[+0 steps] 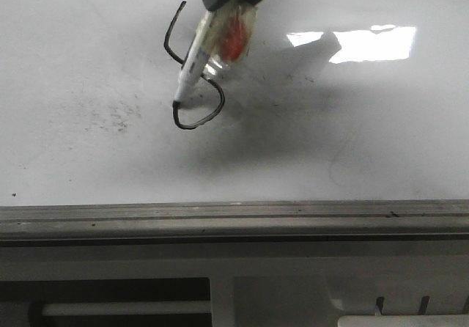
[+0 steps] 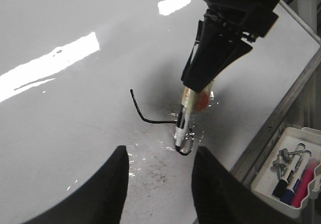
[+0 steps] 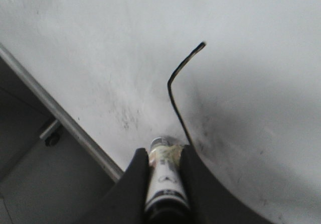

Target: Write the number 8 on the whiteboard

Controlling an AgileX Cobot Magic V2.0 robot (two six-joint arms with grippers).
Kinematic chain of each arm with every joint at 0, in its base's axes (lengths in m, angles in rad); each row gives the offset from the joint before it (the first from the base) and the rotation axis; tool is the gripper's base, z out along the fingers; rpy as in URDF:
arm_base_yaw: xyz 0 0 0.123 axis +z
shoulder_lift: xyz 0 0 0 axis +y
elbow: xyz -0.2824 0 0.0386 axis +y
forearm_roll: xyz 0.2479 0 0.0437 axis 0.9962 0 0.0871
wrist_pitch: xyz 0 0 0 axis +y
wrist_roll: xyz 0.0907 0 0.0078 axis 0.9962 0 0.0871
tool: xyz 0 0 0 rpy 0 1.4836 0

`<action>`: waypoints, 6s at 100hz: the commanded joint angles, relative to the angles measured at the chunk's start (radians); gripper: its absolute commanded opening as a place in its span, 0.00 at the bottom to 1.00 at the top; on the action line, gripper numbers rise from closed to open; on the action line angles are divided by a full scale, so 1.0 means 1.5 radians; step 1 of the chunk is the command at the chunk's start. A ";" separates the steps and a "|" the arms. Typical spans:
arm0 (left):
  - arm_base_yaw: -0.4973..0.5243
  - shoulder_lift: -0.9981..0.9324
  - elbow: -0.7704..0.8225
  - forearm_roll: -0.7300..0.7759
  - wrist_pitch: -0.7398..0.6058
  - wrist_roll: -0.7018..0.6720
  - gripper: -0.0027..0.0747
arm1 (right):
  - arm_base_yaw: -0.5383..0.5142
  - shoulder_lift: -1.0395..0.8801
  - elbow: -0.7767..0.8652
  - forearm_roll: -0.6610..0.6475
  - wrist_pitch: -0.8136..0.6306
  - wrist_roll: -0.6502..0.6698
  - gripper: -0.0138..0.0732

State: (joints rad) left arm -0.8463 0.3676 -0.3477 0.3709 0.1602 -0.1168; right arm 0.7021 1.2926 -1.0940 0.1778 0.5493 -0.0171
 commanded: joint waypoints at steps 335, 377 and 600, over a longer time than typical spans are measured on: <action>0.124 0.387 -0.046 -0.503 -0.246 -0.003 0.01 | 0.084 -0.117 0.094 0.035 -0.043 0.018 0.55; 0.124 0.426 -0.046 -0.503 -0.269 -0.005 0.19 | 0.084 -0.117 0.094 0.035 -0.040 0.018 0.55; 0.124 -0.206 0.151 -0.320 -0.151 -0.002 0.01 | 0.084 -0.658 0.591 -0.144 -0.392 0.018 0.09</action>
State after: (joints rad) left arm -0.6622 0.0493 -0.0943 -0.1105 0.0000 -0.1153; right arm 0.8337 0.2993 -0.1809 -0.0255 0.0529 0.0143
